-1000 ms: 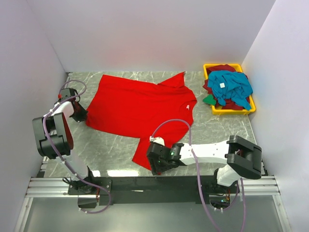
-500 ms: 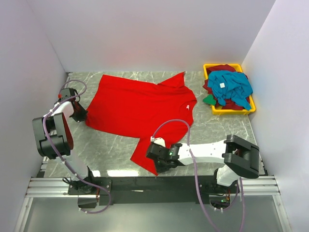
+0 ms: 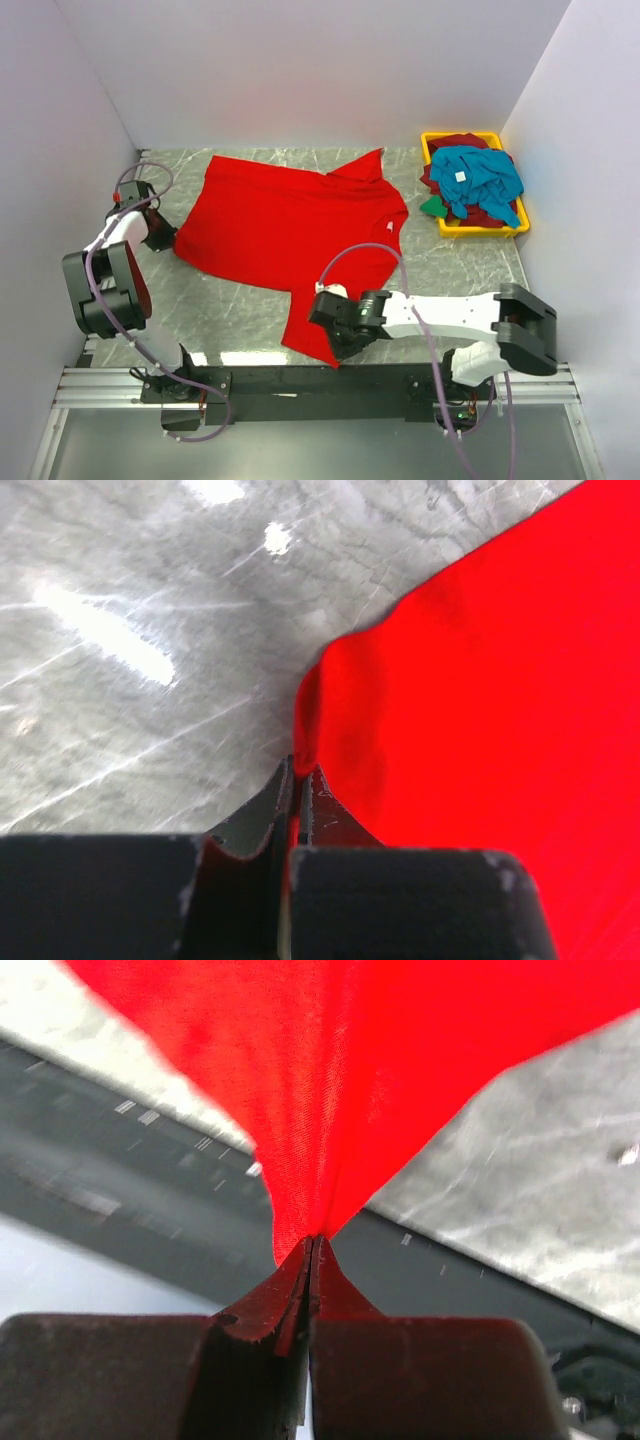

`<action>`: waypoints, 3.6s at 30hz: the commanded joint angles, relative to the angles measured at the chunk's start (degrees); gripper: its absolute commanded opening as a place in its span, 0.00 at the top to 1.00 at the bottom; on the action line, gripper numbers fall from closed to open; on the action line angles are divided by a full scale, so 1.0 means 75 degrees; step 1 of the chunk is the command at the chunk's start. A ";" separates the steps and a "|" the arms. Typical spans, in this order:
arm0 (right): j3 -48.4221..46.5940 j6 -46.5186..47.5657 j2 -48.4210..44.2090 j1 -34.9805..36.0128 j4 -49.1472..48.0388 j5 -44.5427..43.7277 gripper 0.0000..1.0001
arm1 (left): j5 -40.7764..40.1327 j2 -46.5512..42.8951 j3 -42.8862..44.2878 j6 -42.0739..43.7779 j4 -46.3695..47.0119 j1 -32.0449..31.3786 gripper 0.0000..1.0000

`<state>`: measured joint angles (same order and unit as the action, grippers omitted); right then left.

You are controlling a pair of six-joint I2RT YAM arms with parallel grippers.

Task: Fold and stack the t-shirts
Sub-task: Fold the tshirt

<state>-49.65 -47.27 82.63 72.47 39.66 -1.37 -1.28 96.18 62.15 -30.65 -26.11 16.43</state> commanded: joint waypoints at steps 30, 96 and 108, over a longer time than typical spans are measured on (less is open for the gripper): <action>-0.2334 -0.0402 -0.1724 -0.1748 0.2612 0.0745 1.00 | 0.0404 -0.2735 -0.0916 -0.0553 -0.1243 0.0494 0.99; -0.6809 0.3056 0.3478 -0.6920 0.2083 -0.0626 1.00 | 0.2432 0.3230 0.4967 0.0302 -0.1722 -0.0057 0.99; -0.7466 0.2904 0.4064 -0.7037 0.2224 -0.0943 1.00 | 0.2374 0.3407 0.5213 0.0372 -0.1851 -0.0057 0.91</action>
<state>-102.52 -25.23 112.42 20.49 55.75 -6.04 17.67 121.03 98.41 -28.16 -39.88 15.92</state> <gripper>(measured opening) 0.005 0.079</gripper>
